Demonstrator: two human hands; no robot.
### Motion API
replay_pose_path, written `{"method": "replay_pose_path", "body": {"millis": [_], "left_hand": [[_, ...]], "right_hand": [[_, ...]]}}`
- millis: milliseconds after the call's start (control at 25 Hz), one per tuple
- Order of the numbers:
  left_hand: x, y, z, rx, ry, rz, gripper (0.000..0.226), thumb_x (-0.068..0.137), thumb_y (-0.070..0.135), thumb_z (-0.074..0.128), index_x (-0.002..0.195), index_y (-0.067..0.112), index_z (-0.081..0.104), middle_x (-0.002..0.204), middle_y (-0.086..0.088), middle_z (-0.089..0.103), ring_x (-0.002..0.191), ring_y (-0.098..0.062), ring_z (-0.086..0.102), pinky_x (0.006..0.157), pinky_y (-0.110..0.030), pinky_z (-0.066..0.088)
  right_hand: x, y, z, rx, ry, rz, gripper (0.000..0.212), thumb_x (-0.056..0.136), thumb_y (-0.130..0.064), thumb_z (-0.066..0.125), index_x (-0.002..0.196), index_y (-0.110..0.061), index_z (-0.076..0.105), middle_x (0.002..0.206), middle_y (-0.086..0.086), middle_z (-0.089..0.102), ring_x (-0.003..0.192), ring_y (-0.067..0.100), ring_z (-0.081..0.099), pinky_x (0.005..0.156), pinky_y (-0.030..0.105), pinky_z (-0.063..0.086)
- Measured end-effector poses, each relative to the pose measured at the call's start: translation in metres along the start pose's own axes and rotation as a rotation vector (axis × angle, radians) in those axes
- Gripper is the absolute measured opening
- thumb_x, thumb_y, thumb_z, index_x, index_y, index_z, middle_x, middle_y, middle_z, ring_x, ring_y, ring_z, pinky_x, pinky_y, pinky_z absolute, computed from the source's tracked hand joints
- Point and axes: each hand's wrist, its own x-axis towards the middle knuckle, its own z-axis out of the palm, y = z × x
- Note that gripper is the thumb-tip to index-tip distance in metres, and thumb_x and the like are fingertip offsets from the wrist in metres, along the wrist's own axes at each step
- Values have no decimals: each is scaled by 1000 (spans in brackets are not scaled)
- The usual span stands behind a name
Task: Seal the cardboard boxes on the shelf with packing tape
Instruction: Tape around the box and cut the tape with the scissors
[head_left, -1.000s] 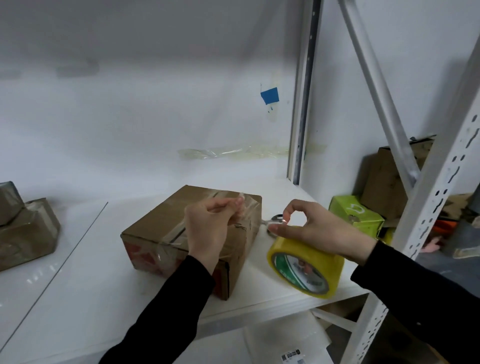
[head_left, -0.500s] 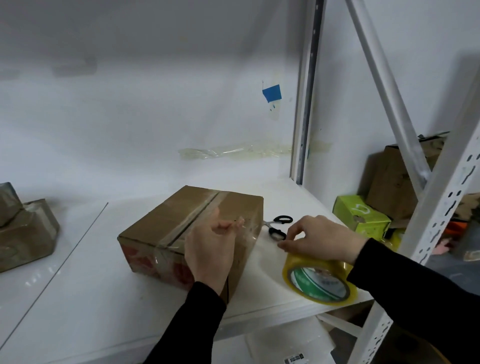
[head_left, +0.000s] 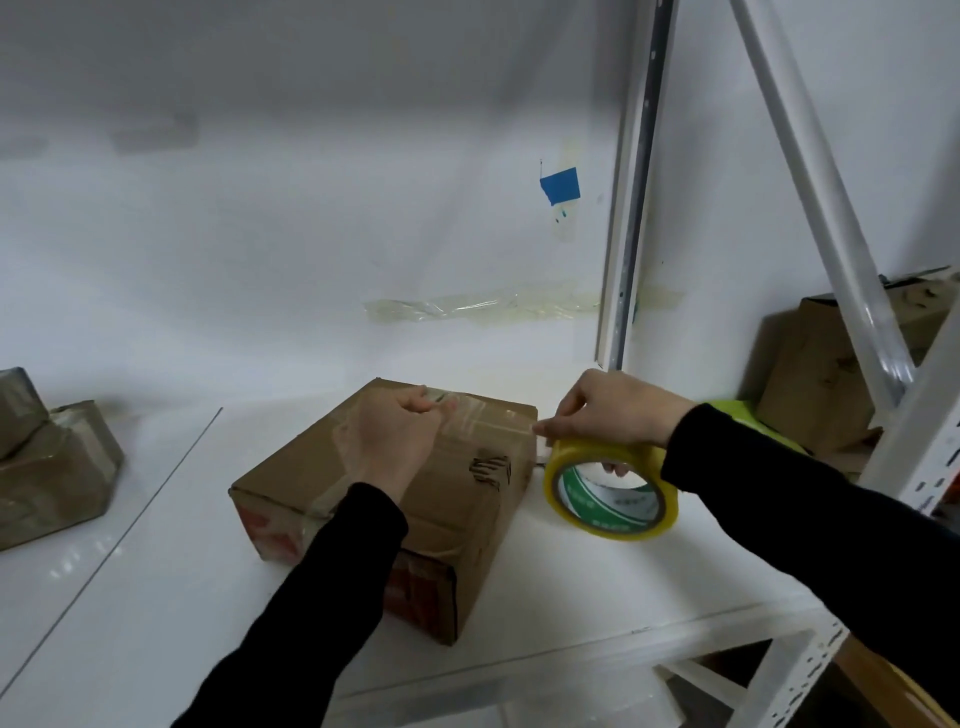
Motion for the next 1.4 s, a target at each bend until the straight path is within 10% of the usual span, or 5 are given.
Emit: {"method": "replay_pose_path", "body": {"millis": [400, 600, 1400], "left_hand": [[21, -26, 8, 181, -54, -44, 27, 75, 34, 73, 53, 20, 66, 99, 10, 72, 106, -14, 59, 103, -44, 35], [21, -27, 13, 220, -18, 9, 22, 79, 29, 69, 60, 18, 67, 105, 7, 71, 106, -18, 61, 95, -43, 45], [21, -45, 18, 422, 10, -23, 23, 79, 40, 67, 67, 22, 70, 117, 9, 67, 114, -23, 56, 105, -48, 32]], "right_hand": [[42, -3, 45, -198, 13, 13, 41, 93, -45, 45, 70, -12, 51, 71, 2, 53, 78, 23, 54, 71, 31, 42], [32, 3, 54, -466, 76, 3, 35, 99, -26, 30, 109, -8, 58, 116, 13, 58, 105, 31, 57, 76, 32, 37], [36, 2, 74, -582, 60, 13, 30, 100, -21, 33, 109, -8, 58, 110, 12, 60, 99, 31, 61, 78, 36, 45]]}}
